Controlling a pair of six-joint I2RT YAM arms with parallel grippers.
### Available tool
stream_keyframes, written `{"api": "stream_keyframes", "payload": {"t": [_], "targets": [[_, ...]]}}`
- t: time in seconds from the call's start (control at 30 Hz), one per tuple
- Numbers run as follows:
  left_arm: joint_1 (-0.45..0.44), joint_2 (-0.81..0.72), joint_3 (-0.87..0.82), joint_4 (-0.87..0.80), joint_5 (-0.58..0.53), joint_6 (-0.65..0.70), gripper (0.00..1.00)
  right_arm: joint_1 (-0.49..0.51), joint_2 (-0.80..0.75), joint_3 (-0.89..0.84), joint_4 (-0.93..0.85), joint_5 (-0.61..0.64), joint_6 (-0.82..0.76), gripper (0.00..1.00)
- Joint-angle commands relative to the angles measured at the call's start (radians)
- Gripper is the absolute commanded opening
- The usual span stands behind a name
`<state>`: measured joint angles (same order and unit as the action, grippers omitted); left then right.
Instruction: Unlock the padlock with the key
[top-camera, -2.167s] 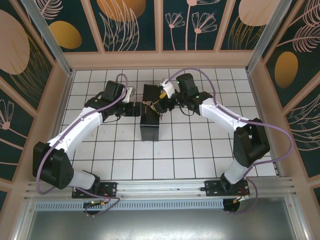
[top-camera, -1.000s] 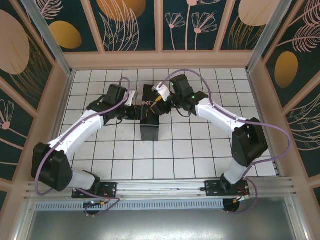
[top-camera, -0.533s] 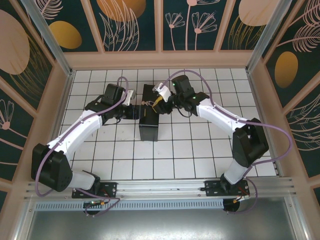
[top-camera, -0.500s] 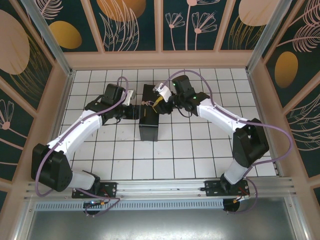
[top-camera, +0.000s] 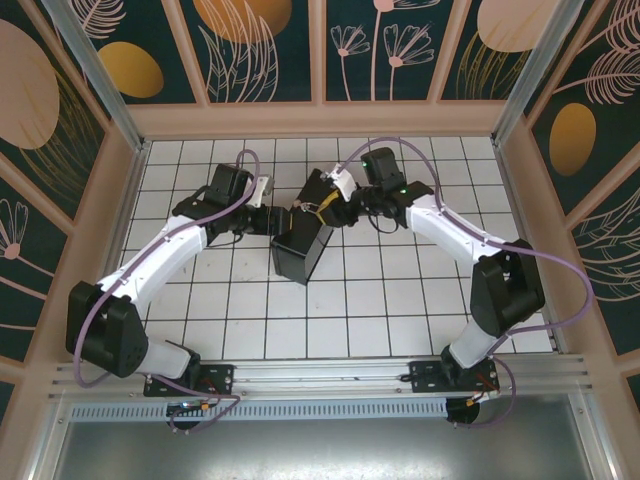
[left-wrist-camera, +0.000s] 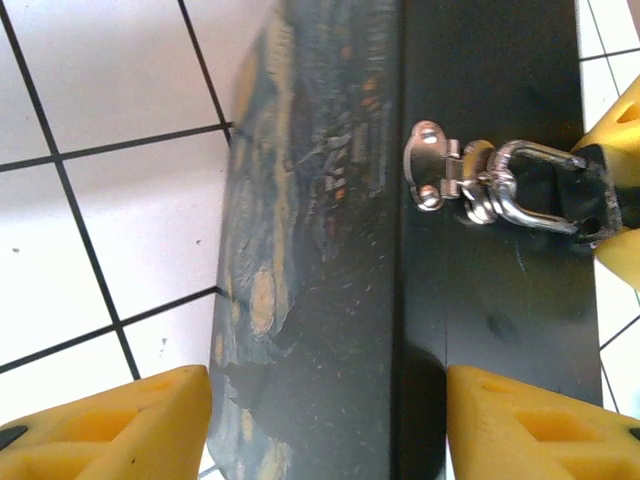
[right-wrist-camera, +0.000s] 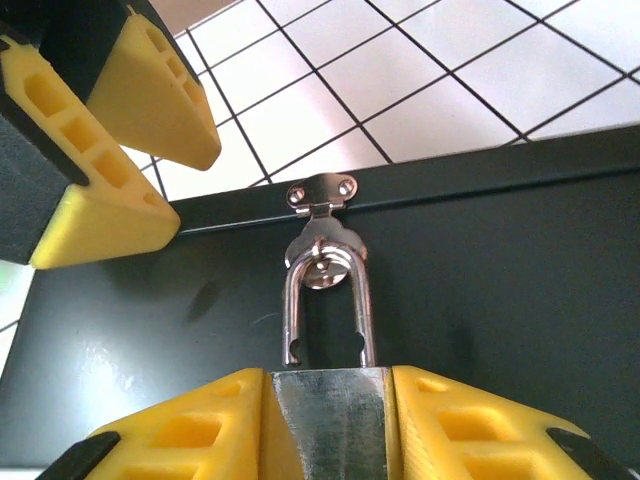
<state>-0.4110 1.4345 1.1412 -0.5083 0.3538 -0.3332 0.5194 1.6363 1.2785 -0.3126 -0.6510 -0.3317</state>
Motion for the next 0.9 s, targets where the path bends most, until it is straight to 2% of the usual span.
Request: {"api": "stream_keyframes", "payload": {"t": [0.0, 0.2, 0.27, 0.3, 0.37, 0.5, 0.57, 0.7, 0.8, 0.87], "targets": [[0.029, 0.027, 0.010, -0.063, -0.091, 0.027, 0.62, -0.029, 0.017, 0.048, -0.065, -0.108, 0.132, 0.34], [0.029, 0.036, 0.021, -0.056, -0.081, 0.028, 0.62, -0.065, 0.036, -0.030, 0.158, -0.292, 0.551, 0.30], [0.029, 0.038, 0.025, -0.057, -0.077, 0.032, 0.62, -0.067, 0.036, -0.058, 0.220, -0.313, 0.659, 0.35], [0.029, 0.038, 0.026, -0.056, -0.077, 0.033, 0.62, -0.065, 0.040, -0.053, 0.210, -0.314, 0.663, 0.38], [0.029, 0.038, 0.029, -0.056, -0.078, 0.039, 0.62, -0.065, 0.043, -0.033, 0.153, -0.234, 0.640, 0.47], [0.029, 0.040, 0.033, -0.057, -0.078, 0.044, 0.62, -0.073, 0.052, -0.004, 0.106, -0.219, 0.628, 0.60], [0.029, 0.039, 0.038, -0.063, -0.081, 0.048, 0.62, -0.075, 0.048, 0.016, 0.092, -0.200, 0.634, 0.60], [0.029, 0.029, 0.048, -0.072, -0.091, 0.051, 0.62, -0.054, -0.044, 0.040, 0.024, 0.024, 0.507, 0.62], [0.029, 0.027, 0.045, -0.062, -0.084, 0.048, 0.62, 0.018, -0.177, -0.053, 0.070, 0.287, 0.282, 0.59], [0.029, 0.027, 0.044, -0.056, -0.079, 0.047, 0.62, 0.063, -0.235, -0.135, 0.144, 0.377, 0.158, 0.59]]}}
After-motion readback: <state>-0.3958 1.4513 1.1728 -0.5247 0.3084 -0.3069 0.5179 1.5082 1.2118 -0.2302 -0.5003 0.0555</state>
